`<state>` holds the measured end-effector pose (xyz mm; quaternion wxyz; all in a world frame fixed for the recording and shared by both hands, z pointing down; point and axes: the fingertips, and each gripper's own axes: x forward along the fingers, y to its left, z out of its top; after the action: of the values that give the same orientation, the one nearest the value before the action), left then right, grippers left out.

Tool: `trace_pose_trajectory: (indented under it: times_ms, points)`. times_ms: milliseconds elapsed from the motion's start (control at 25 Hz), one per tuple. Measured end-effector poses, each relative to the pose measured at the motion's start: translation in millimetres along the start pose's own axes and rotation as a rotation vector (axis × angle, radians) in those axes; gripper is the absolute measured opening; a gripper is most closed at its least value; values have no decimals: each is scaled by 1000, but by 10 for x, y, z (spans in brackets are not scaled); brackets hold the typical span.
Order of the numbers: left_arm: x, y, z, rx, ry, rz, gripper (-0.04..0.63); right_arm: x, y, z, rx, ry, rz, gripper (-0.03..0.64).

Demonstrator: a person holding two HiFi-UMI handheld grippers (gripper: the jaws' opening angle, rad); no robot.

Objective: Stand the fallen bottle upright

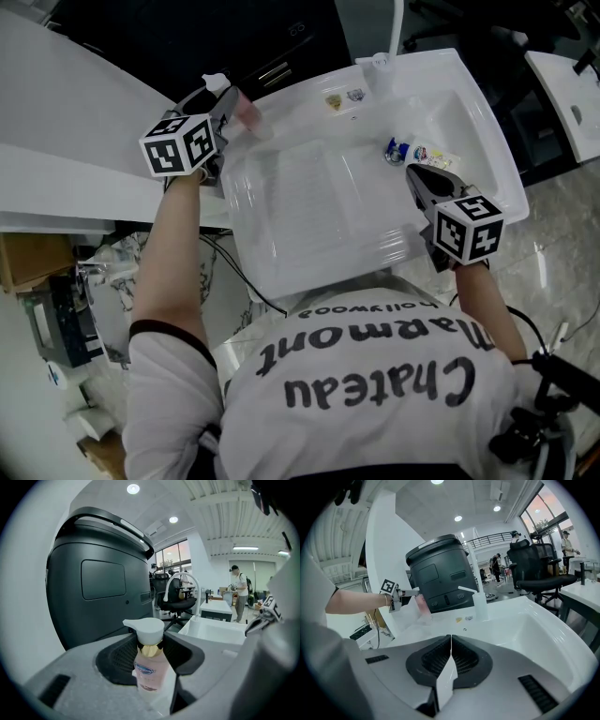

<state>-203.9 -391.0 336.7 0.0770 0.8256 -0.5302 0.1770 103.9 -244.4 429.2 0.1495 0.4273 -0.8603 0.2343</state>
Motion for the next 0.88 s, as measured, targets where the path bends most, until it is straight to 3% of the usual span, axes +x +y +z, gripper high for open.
trace_pose_trajectory:
  times_ms: [280, 880]
  points:
    - [-12, 3, -19, -17, -10, 17, 175, -14, -5, -11, 6, 0, -7, 15]
    - [31, -2, -13, 36, 18, 72, 190, -75, -45, -27, 22, -2, -12, 15]
